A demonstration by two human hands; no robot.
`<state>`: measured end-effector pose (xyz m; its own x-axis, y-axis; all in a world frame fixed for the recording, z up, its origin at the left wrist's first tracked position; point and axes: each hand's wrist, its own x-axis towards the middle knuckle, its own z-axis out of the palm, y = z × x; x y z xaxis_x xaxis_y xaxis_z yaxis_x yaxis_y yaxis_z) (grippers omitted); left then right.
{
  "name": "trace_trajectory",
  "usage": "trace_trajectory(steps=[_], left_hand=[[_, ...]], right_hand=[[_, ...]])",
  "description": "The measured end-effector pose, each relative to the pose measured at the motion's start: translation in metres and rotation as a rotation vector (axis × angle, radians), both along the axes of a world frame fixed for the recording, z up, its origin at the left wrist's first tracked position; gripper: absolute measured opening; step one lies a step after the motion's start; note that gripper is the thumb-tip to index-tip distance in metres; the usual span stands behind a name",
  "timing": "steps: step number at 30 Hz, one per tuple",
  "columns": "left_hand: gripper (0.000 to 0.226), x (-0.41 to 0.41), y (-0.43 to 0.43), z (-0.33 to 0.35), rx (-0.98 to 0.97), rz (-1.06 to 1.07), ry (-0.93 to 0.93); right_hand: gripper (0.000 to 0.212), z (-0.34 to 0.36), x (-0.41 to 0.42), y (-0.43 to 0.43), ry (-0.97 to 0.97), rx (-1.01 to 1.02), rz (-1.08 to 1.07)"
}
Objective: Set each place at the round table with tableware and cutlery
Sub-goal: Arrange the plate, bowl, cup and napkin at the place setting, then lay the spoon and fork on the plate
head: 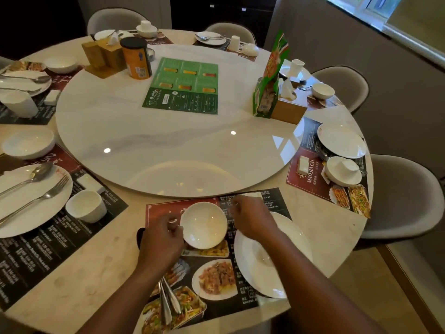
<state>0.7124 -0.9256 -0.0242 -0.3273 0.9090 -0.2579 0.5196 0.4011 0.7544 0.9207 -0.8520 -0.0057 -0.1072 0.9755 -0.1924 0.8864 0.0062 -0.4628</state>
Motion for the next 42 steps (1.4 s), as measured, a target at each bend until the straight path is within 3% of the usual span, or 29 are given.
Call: trace_trajectory(steps=[3, 7, 10, 13, 23, 26, 29, 32, 35, 39, 42], left_hand=[[0.02, 0.022, -0.022, 0.008, 0.105, 0.022, 0.008], [0.01, 0.072, -0.053, 0.004, -0.015, -0.144, -0.064], [0.024, 0.101, -0.059, -0.013, -0.137, -0.138, -0.032], [0.033, 0.119, -0.056, -0.022, -0.211, -0.102, -0.147], [0.034, 0.112, -0.065, -0.022, -0.227, -0.061, -0.17], [0.031, 0.105, -0.07, -0.021, -0.217, -0.033, -0.189], [0.021, 0.091, -0.076, -0.017, -0.165, 0.024, -0.092], [0.012, 0.062, -0.08, -0.013, -0.061, 0.172, 0.062], [0.016, 0.028, -0.082, -0.014, -0.074, 0.332, 0.141], [0.012, -0.008, -0.081, -0.017, -0.092, 0.401, 0.181], [0.021, -0.028, -0.078, -0.02, -0.087, 0.395, 0.169]], right_hand=[[0.019, 0.017, 0.055, -0.001, 0.006, 0.062, -0.098], [0.018, 0.016, 0.125, -0.014, 0.009, -0.028, -0.241], [0.033, 0.002, 0.146, -0.029, 0.036, -0.115, -0.291], [0.043, -0.013, 0.152, -0.043, 0.035, -0.153, -0.289], [0.044, -0.029, 0.149, -0.066, 0.016, -0.123, -0.236], [0.043, -0.025, 0.143, -0.068, -0.02, -0.107, -0.205], [0.035, -0.008, 0.131, -0.06, -0.061, -0.004, -0.155], [0.032, 0.015, 0.101, -0.05, 0.036, 0.076, -0.099], [0.028, 0.029, 0.05, -0.051, 0.12, 0.132, 0.021], [0.024, 0.02, -0.026, -0.078, 0.189, -0.04, 0.224], [0.02, -0.006, -0.072, -0.1, 0.212, -0.089, 0.335]])
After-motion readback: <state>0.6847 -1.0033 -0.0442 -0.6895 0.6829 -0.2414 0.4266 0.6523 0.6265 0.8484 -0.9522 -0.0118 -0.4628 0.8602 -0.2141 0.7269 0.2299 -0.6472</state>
